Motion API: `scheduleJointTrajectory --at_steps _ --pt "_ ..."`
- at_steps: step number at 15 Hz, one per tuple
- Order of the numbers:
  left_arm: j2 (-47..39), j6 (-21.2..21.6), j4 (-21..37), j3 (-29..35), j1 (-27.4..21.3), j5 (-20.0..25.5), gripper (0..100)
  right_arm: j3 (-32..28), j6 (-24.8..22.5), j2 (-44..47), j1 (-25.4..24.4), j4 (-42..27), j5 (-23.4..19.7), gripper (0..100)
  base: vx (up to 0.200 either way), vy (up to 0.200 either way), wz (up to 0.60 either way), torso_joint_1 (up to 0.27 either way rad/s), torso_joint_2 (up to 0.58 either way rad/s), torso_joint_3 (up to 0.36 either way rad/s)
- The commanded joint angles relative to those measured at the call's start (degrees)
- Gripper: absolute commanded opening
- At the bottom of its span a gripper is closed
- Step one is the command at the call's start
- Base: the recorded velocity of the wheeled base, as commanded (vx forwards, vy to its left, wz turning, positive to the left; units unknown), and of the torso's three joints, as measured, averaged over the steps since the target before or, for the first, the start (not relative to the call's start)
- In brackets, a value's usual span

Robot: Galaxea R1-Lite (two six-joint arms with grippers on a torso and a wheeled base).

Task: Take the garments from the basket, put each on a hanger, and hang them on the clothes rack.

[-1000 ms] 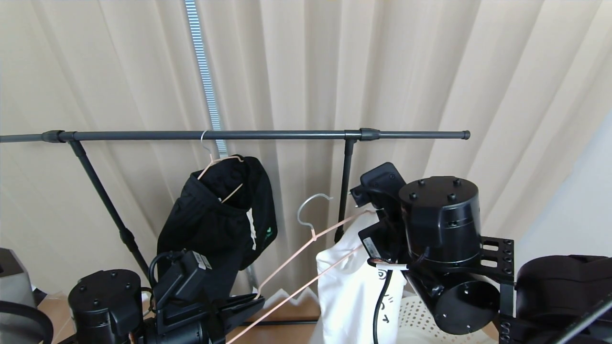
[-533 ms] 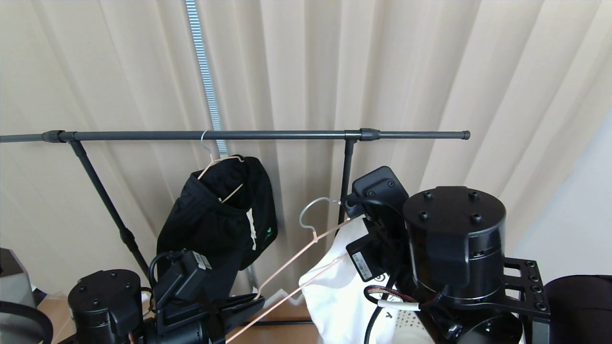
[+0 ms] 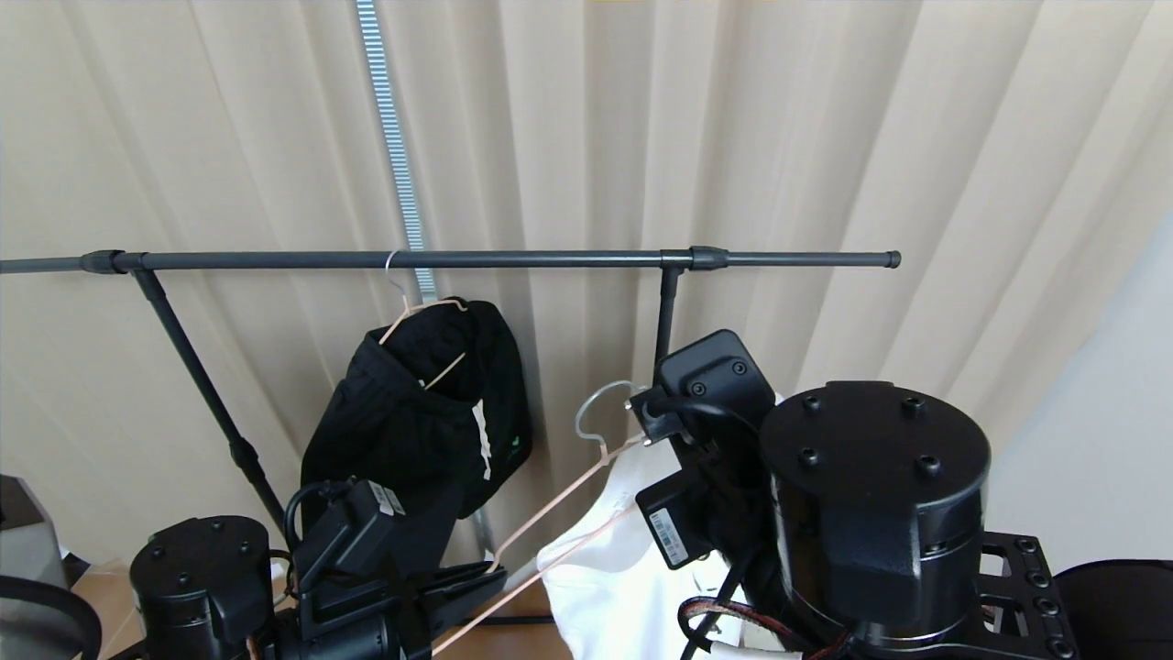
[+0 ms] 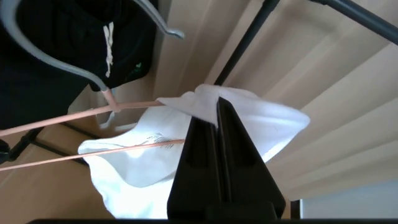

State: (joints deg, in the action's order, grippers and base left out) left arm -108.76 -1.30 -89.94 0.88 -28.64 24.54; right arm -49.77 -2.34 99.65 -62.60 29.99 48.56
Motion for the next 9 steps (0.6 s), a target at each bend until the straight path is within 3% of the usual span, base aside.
scheduleJointTrajectory --at_steps 1,9 --pt "0.0 -0.2 -0.1 0.0 0.0 0.0 0 -0.2 0.6 0.3 -1.1 0.0 0.0 0 0.0 0.0 0.0 0.0 0.0 0.0" --pt "0.1 -0.7 -0.1 0.0 0.0 0.0 0 -2.3 4.7 2.1 -3.9 0.3 0.0 0 0.0 0.0 0.0 0.0 0.0 0.0"
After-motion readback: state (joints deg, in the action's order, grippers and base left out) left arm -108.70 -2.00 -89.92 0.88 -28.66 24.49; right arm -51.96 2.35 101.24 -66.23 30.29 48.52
